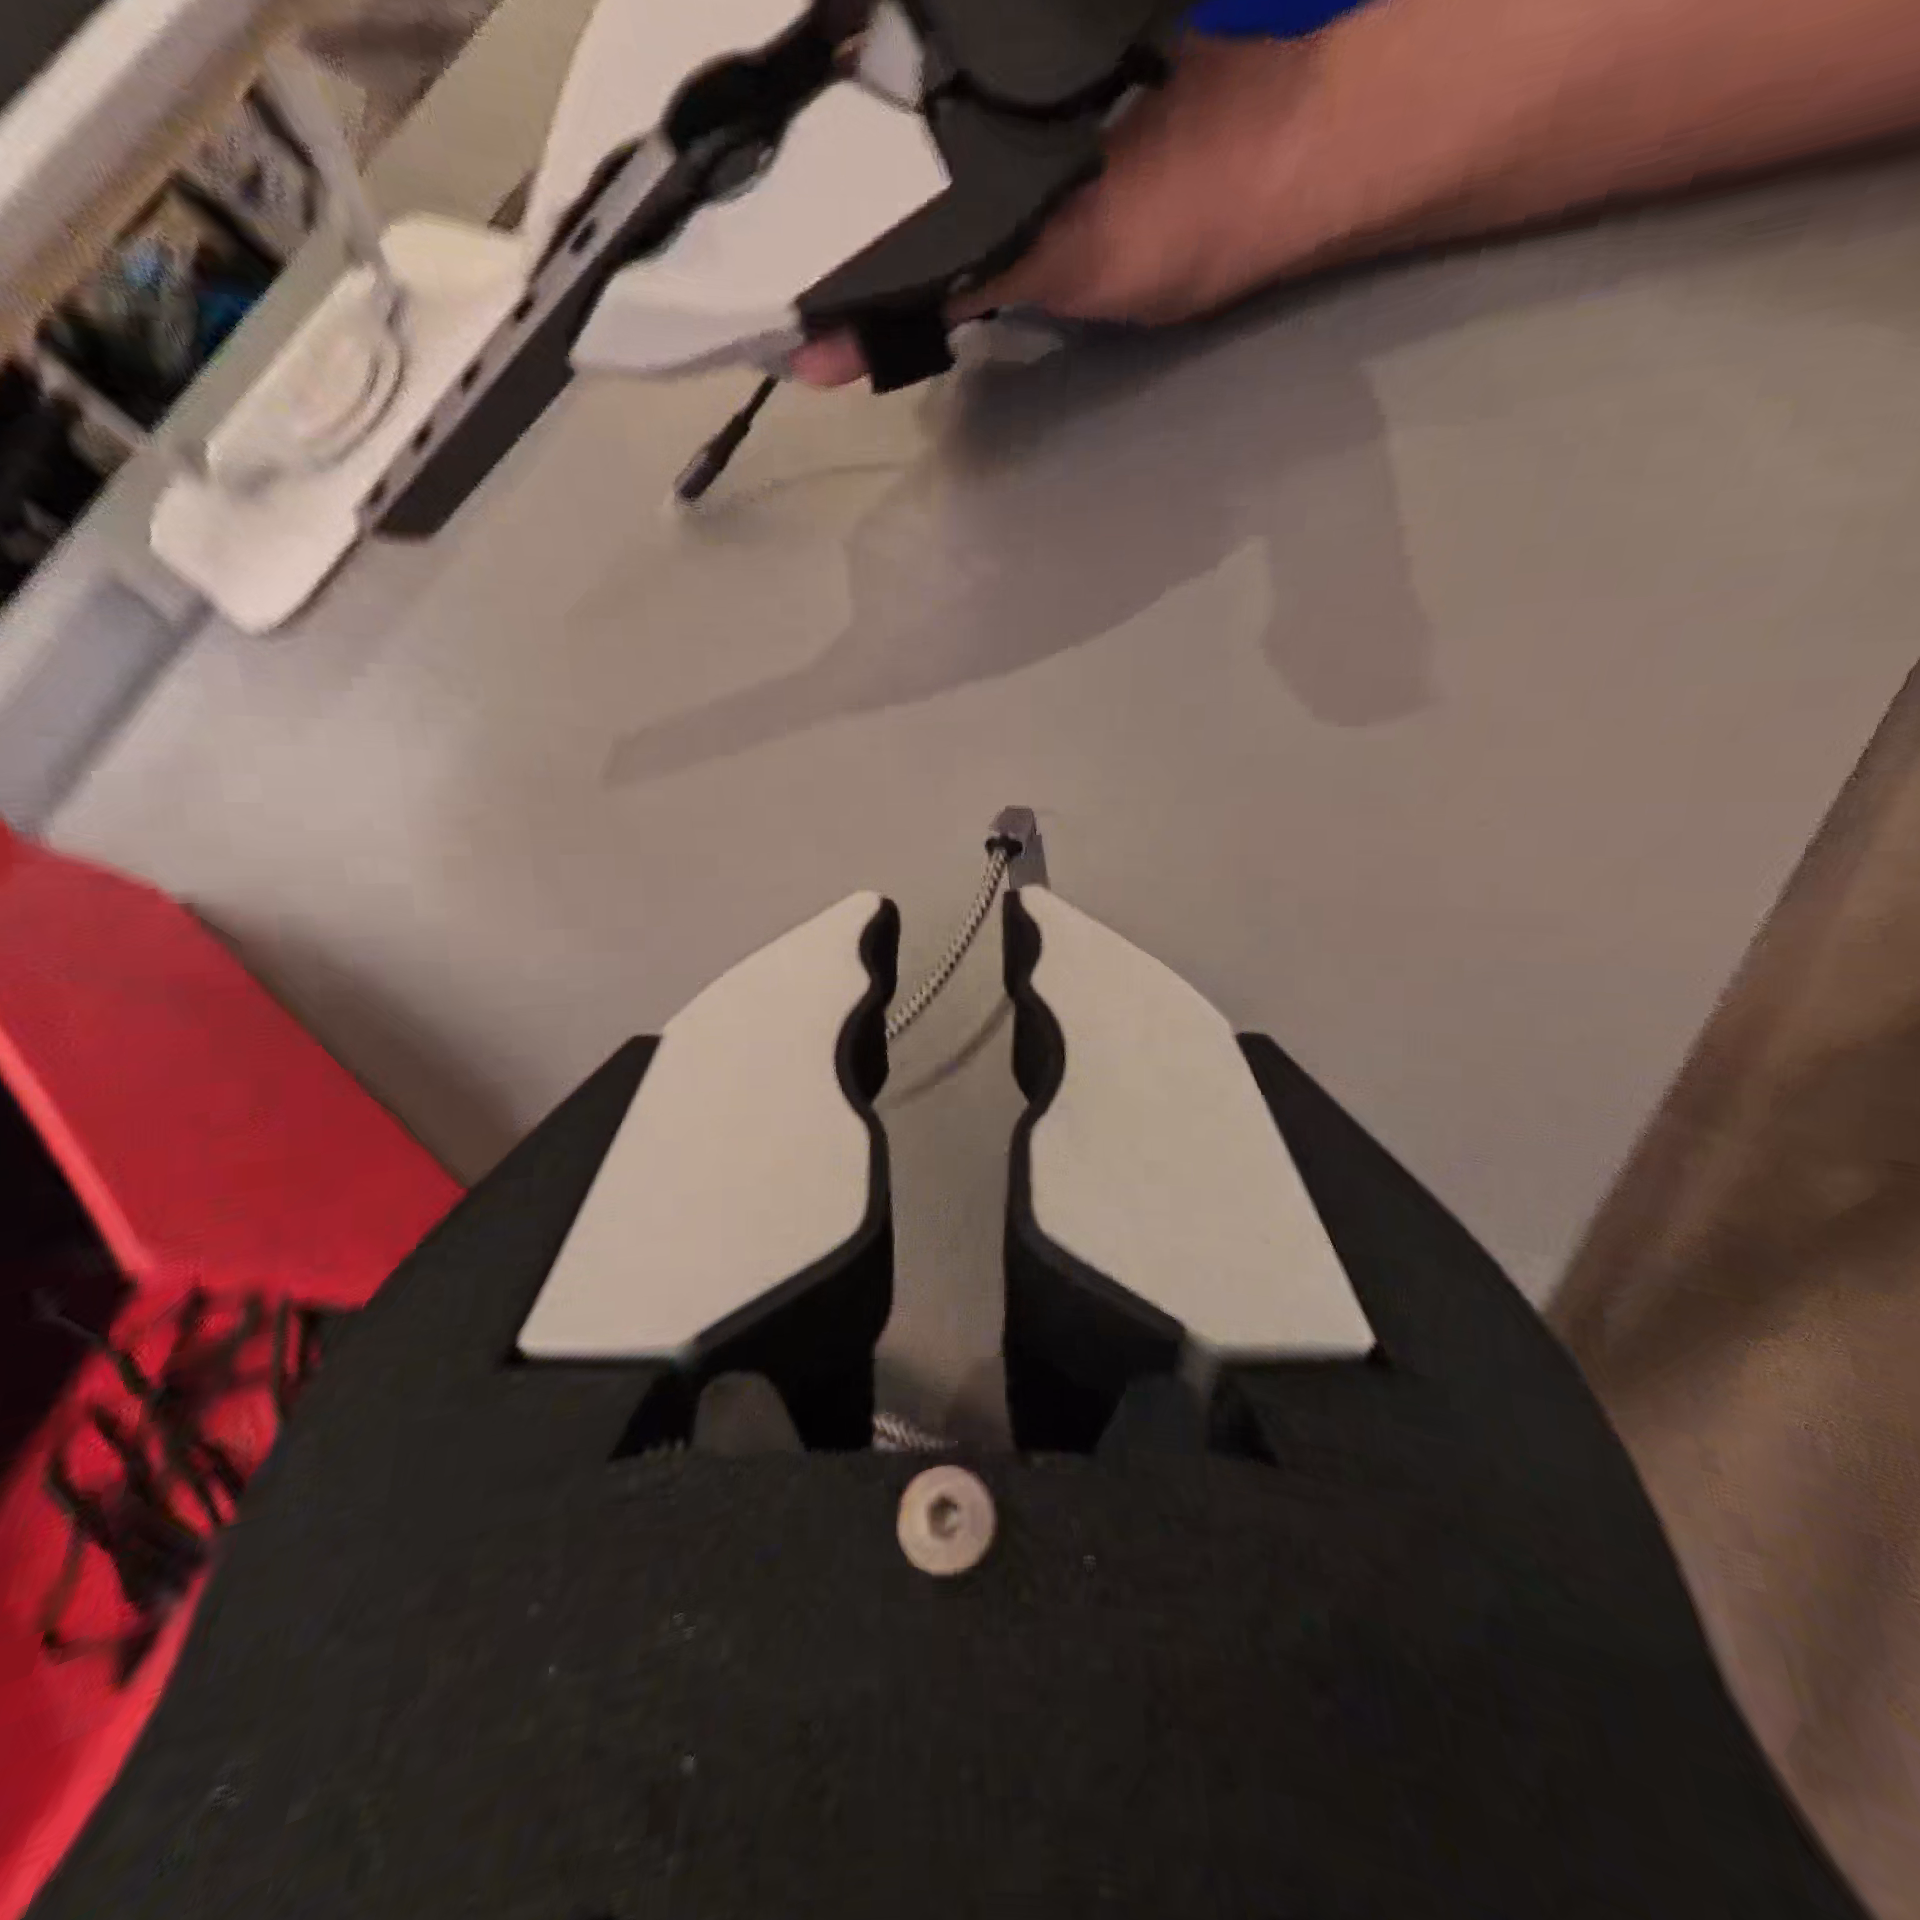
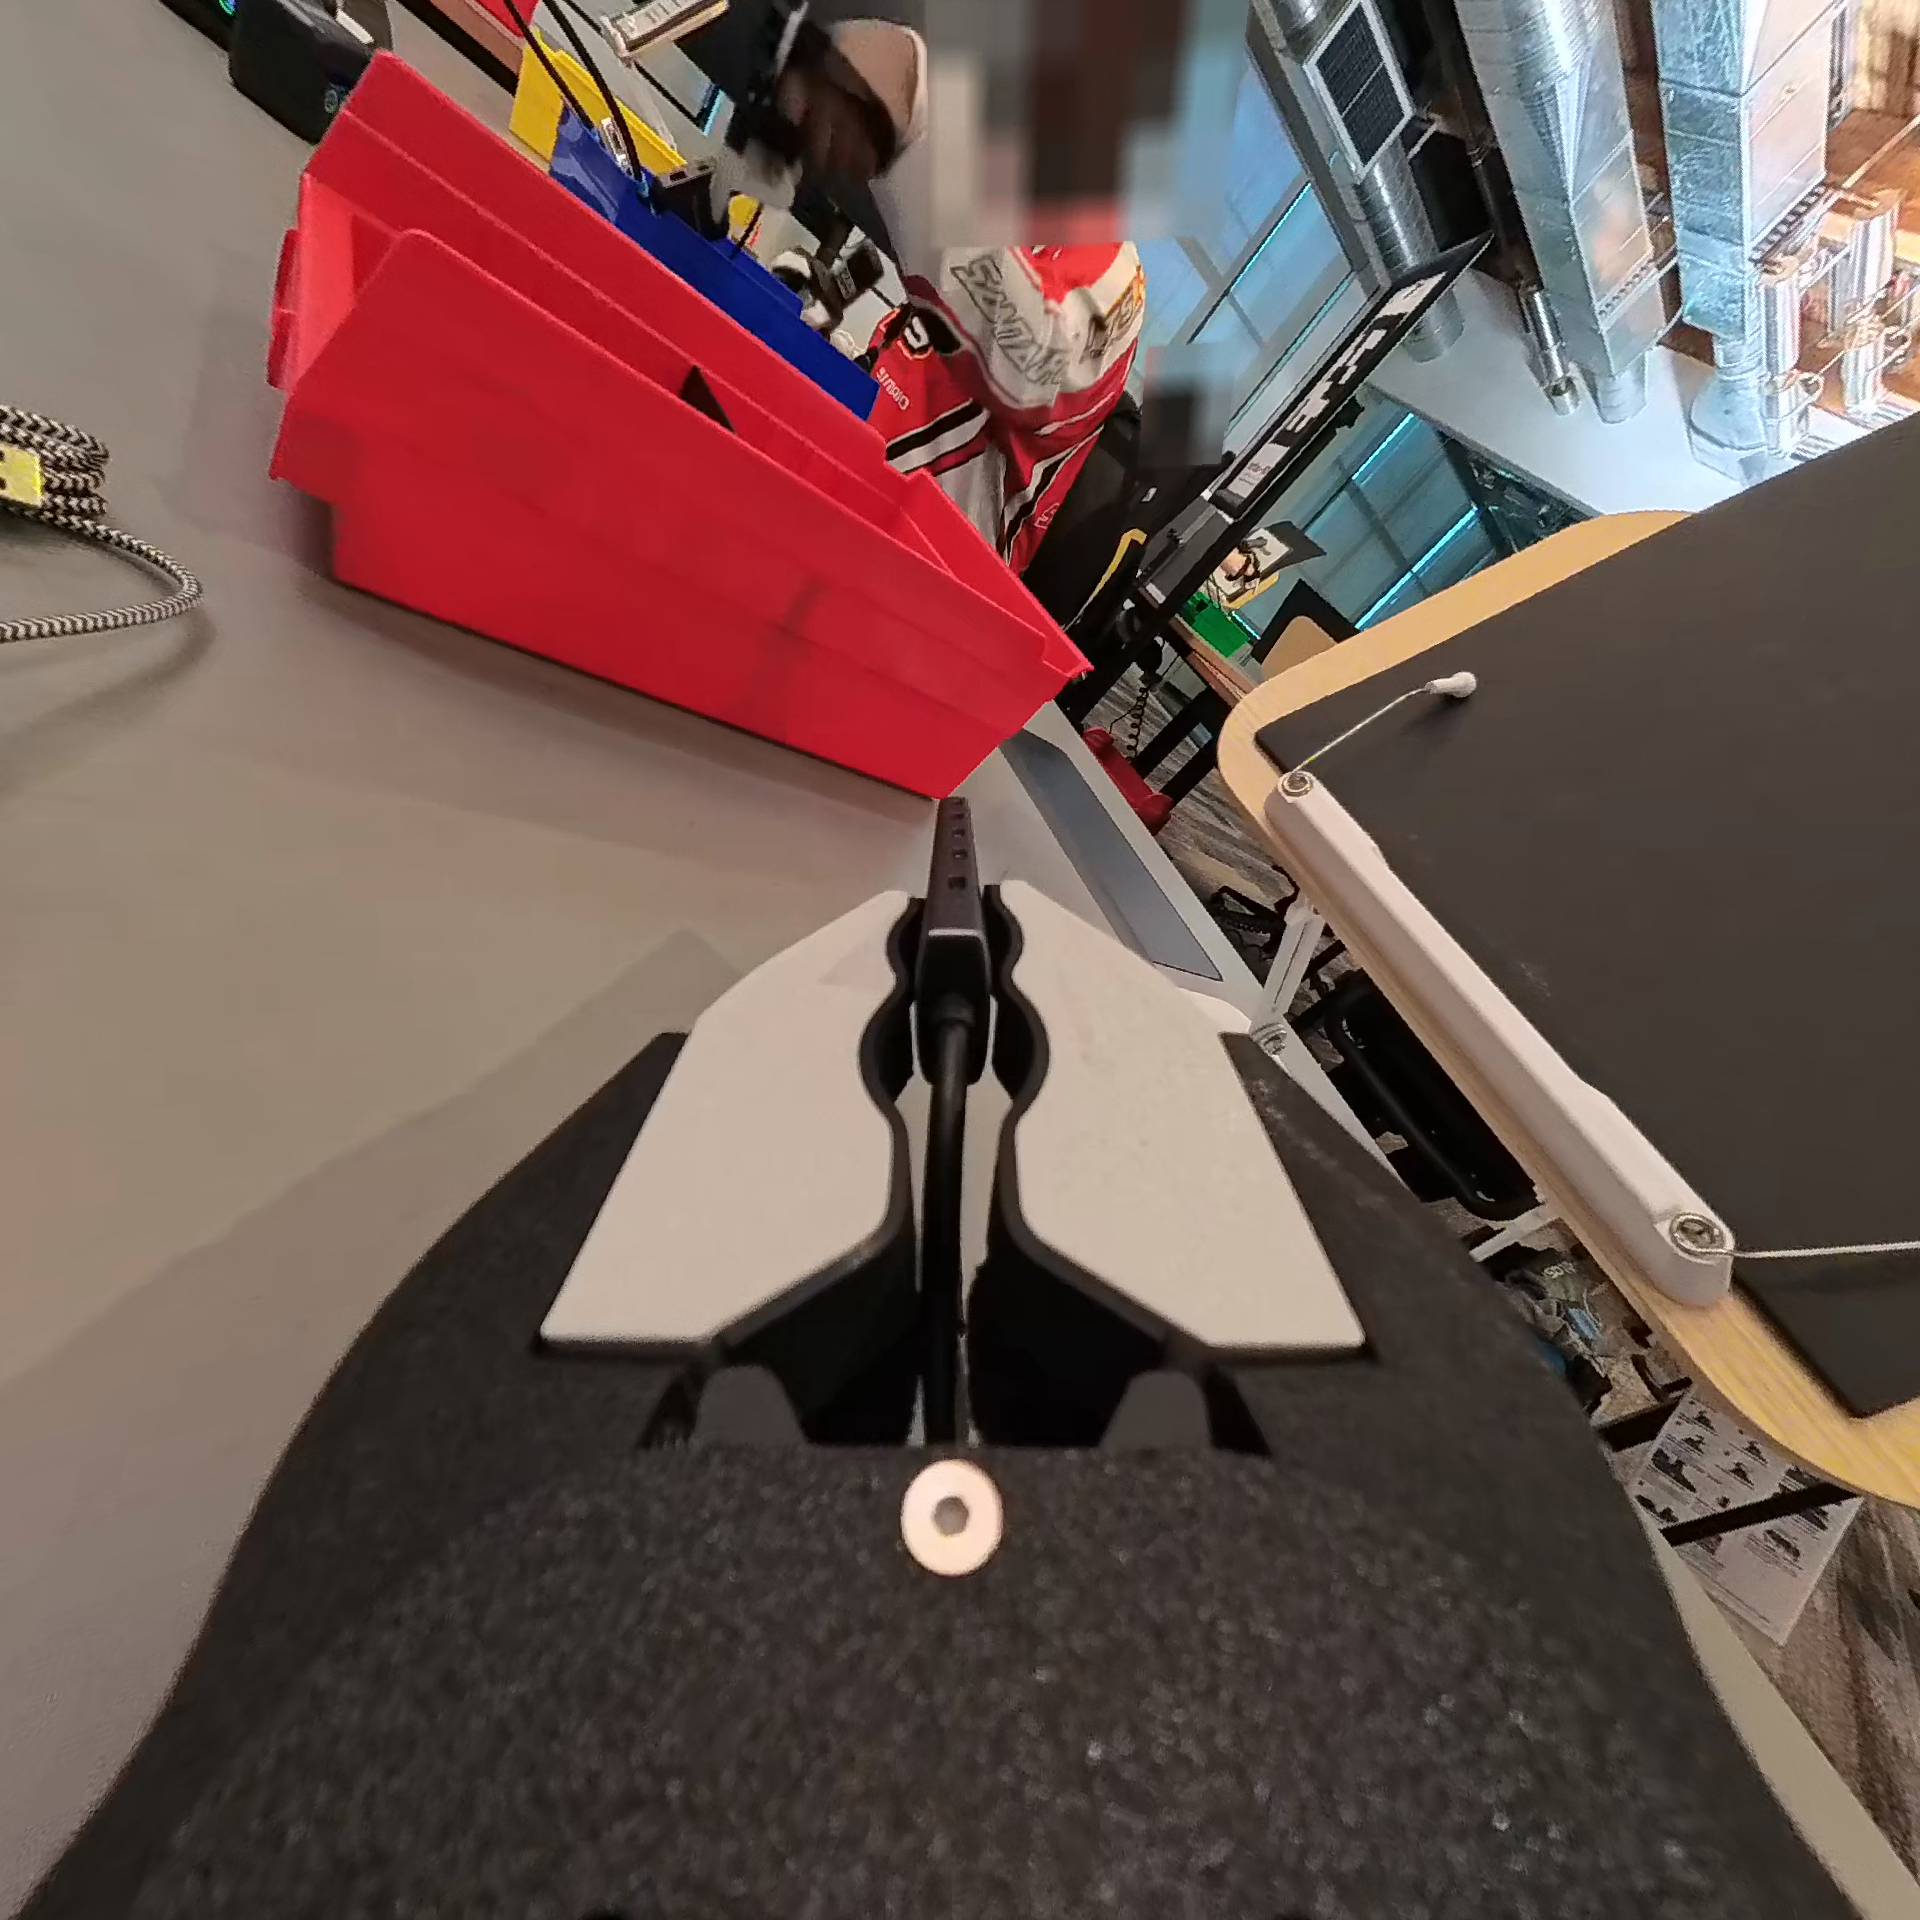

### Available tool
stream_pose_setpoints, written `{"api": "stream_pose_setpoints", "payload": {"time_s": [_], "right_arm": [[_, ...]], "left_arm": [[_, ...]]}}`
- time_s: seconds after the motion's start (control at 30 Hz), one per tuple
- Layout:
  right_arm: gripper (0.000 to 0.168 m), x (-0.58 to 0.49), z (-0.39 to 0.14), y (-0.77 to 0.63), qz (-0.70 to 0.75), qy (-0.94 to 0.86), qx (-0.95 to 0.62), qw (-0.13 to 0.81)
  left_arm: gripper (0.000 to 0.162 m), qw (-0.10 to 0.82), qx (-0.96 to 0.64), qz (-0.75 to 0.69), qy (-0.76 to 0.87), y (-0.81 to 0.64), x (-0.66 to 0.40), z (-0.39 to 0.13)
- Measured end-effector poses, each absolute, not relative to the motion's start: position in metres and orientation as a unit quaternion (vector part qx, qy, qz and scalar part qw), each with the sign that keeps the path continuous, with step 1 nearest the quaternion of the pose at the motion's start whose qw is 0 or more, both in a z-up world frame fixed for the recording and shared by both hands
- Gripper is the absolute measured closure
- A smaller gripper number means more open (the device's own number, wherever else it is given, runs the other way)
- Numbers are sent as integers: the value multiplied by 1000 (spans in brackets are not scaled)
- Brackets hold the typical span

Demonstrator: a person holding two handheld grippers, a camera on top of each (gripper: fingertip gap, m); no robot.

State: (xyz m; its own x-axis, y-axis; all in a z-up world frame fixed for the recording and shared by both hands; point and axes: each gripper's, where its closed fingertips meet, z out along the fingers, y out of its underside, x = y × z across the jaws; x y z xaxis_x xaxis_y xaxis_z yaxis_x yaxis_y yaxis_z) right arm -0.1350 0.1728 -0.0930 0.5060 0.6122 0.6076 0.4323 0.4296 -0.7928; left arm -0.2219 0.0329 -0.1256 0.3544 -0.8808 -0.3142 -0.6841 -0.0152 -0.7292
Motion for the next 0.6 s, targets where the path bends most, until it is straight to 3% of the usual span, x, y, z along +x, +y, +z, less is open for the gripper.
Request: {"api": "stream_pose_setpoints", "payload": {"time_s": [0.3,0.43,0.53,0.6], "right_arm": [[158,-136,-95,174,71,-494,-534,682],[158,-137,-96,174,70,-498,-534,679],[158,-138,-97,174,71,-501,-534,677],[158,-139,-98,173,71,-502,-533,677]], "left_arm": [[135,344,-691,-178,610,44,-200,-174],[141,338,-695,-184,607,50,-198,-178],[158,340,-688,-194,610,48,-194,-175],[159,345,-691,-205,601,49,-190,-171]]}}
